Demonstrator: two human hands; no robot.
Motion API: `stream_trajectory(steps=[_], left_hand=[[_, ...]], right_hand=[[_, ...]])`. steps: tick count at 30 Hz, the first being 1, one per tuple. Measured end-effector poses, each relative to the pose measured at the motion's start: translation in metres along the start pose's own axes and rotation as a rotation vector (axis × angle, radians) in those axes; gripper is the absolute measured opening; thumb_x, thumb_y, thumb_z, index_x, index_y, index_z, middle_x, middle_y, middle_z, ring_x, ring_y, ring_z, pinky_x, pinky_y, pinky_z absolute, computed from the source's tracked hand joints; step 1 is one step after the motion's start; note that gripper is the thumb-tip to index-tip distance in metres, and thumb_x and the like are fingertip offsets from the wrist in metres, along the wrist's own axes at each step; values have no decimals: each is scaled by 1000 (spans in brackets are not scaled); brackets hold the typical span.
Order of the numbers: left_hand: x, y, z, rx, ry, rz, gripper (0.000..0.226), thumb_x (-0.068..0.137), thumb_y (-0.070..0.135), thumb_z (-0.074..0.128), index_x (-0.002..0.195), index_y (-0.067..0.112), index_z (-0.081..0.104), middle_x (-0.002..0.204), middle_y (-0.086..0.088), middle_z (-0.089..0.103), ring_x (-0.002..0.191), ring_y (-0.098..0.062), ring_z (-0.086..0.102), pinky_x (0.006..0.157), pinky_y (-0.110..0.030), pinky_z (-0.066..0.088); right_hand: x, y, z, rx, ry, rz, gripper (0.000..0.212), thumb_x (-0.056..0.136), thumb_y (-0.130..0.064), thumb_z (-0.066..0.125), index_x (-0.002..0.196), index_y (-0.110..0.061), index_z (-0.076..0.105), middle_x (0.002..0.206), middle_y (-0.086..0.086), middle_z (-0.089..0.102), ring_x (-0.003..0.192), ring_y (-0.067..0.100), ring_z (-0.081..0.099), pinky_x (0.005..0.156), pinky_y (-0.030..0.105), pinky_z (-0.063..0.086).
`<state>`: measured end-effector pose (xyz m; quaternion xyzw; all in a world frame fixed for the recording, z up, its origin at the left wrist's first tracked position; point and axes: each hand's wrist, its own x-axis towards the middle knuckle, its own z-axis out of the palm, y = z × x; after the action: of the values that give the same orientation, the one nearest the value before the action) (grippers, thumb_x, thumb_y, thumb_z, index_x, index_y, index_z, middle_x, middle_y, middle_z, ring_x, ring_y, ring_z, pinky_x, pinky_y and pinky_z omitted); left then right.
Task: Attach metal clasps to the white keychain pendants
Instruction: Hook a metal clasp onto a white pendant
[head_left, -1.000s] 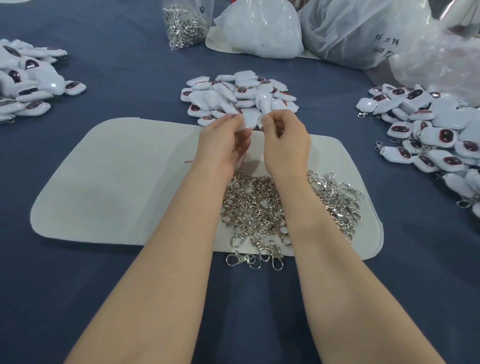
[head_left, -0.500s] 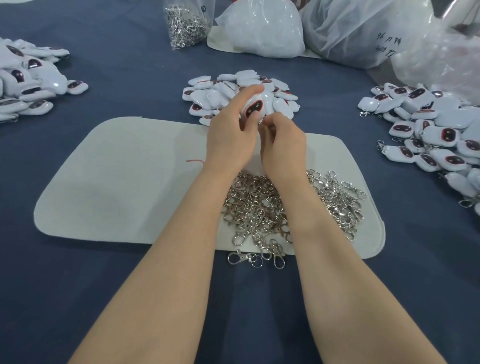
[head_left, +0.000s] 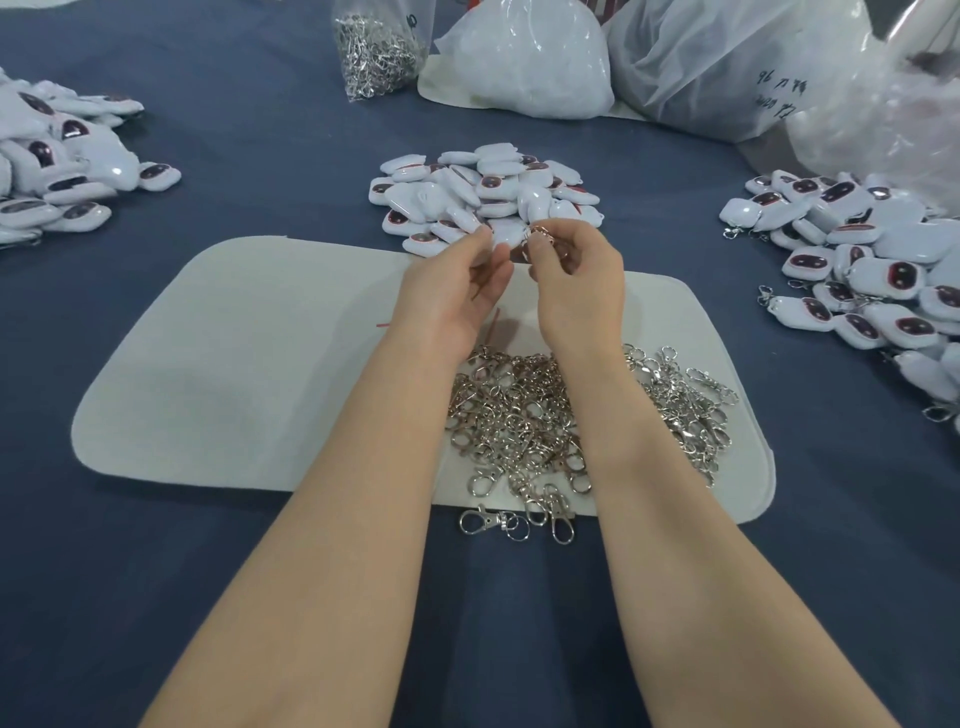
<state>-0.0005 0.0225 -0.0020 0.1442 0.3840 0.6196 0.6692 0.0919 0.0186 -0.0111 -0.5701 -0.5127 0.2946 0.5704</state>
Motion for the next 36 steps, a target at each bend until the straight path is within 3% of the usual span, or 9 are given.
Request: stream_trajectory(steps=[5, 7, 10, 13, 17, 22, 27, 32, 36], left_hand=[[-1, 3, -1, -94, 1, -58, 10, 91, 2, 58, 82, 0, 56, 62, -6, 61, 72, -14, 62, 48, -14, 52], [-2, 3, -1, -105, -1, -69, 9, 92, 2, 57, 83, -2, 56, 63, -7, 62, 77, -18, 62, 50, -14, 53], [-1, 1, 0, -34, 5, -27, 11, 92, 2, 56, 81, -1, 55, 65, -7, 61, 77, -18, 63, 50, -15, 53], [-1, 0, 1, 5, 14, 21, 10, 92, 1, 56, 82, 0, 56, 75, -10, 59, 75, -18, 63, 50, -15, 52], [-1, 0, 3, -23, 9, -4, 14, 93, 4, 56, 79, 3, 56, 59, -4, 64, 74, -17, 64, 57, -14, 55], [-2, 2, 3, -154, 3, -54, 13, 93, 2, 55, 82, -3, 55, 73, -10, 60, 81, -20, 62, 54, -16, 55], [-1, 1, 2, -126, 16, -42, 12, 92, 2, 56, 81, -2, 55, 75, -9, 59, 80, -20, 62, 51, -15, 54], [-2, -1, 3, -78, 14, -22, 16, 92, 2, 57, 76, 2, 56, 73, -8, 60, 56, -9, 63, 50, -14, 53], [-5, -1, 4, -74, -22, -44, 14, 91, 1, 57, 78, 0, 56, 59, -6, 63, 50, -7, 63, 49, -14, 52]], right_hand=[[0, 0, 0, 28, -31, 14, 11, 92, -10, 55, 91, -19, 61, 88, 5, 69, 92, 20, 66, 90, 40, 51], [0, 1, 0, -7, -28, -5, 11, 92, -10, 55, 93, -16, 64, 87, 1, 68, 88, 16, 64, 88, 31, 51], [-1, 4, -1, -166, 36, -124, 17, 92, -10, 54, 103, -9, 66, 99, 4, 67, 85, 11, 57, 76, 7, 40], [-1, 3, -1, -179, 71, -179, 18, 91, -6, 53, 104, -10, 66, 104, 7, 63, 86, 10, 56, 73, 3, 37], [-1, 2, 0, -154, 73, -173, 19, 90, -4, 53, 102, -11, 66, 105, 6, 62, 81, 5, 53, 72, 4, 39], [-2, 3, 0, -160, 85, -182, 22, 86, 3, 50, 98, -9, 65, 103, 8, 63, 85, 9, 54, 77, 10, 41], [-3, 5, 2, -217, -5, -88, 38, 86, 8, 39, 113, -8, 59, 114, 7, 59, 98, 13, 55, 86, 14, 39], [-3, 0, 2, -72, 7, -64, 15, 93, -10, 53, 106, -10, 61, 93, -6, 62, 89, 8, 59, 80, 14, 45], [-2, -1, 0, -17, 63, -57, 7, 91, -10, 57, 96, -11, 63, 84, -5, 63, 84, 12, 62, 83, 25, 50]])
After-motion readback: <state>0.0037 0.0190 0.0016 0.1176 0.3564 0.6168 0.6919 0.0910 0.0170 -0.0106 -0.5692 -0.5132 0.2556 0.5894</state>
